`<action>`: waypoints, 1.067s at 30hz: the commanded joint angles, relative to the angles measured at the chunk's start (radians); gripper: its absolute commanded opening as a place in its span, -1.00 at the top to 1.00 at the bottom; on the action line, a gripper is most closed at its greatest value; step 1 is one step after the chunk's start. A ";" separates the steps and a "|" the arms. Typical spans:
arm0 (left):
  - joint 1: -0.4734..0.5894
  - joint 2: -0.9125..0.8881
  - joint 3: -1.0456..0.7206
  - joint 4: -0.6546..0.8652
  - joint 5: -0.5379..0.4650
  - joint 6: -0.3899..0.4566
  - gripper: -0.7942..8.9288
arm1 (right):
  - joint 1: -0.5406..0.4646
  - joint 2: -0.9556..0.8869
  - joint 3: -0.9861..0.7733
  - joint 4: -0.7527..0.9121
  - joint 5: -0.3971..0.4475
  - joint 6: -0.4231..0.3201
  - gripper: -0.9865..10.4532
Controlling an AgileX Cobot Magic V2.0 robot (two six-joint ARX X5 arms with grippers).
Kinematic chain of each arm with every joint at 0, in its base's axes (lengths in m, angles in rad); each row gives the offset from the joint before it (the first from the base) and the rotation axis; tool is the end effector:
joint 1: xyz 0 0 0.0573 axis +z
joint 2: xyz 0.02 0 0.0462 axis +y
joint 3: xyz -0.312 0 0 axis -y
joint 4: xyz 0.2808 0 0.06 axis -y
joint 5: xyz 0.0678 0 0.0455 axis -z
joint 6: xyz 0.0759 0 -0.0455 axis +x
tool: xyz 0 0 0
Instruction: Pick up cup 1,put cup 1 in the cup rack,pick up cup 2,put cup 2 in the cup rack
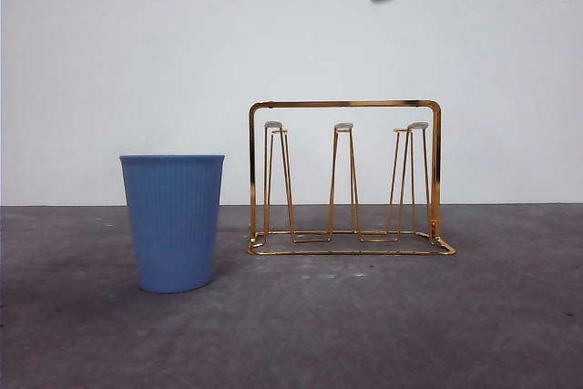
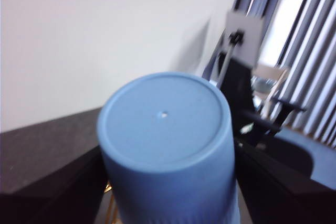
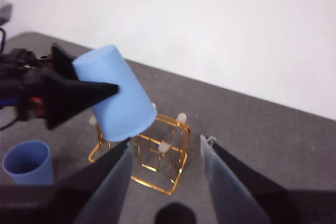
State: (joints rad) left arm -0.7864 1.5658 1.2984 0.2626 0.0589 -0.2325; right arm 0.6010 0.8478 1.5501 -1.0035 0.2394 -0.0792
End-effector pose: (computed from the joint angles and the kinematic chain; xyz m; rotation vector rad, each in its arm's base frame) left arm 0.3138 -0.3207 0.3985 -0.2167 0.1029 -0.8408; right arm 0.1127 0.0555 0.5226 -0.2014 0.2624 0.3699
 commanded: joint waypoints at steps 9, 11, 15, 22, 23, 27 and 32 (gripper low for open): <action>-0.012 0.208 0.178 -0.112 -0.063 0.159 0.85 | 0.000 -0.002 -0.004 0.000 0.004 -0.004 0.43; -0.014 0.234 0.199 -0.125 -0.070 0.175 0.85 | 0.000 -0.002 -0.004 0.001 0.004 -0.005 0.43; -0.019 0.263 0.203 -0.125 -0.087 0.196 0.85 | 0.000 -0.002 -0.004 0.001 0.004 -0.008 0.43; -0.019 0.296 0.203 -0.106 -0.108 0.219 0.85 | 0.000 -0.002 -0.004 0.001 0.004 -0.007 0.43; -0.019 0.298 0.203 -0.100 -0.108 0.219 0.85 | 0.000 -0.002 -0.004 0.001 0.004 -0.007 0.43; -0.019 0.320 0.204 -0.089 -0.108 0.228 0.85 | 0.000 -0.002 -0.004 0.002 0.004 -0.004 0.44; -0.020 0.349 0.204 -0.078 -0.112 0.231 0.85 | 0.000 -0.002 -0.004 0.001 0.004 -0.003 0.44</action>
State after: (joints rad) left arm -0.8036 1.8992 1.4998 0.1658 -0.0502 -0.0174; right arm 0.6010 0.8478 1.5501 -1.0069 0.2394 -0.0792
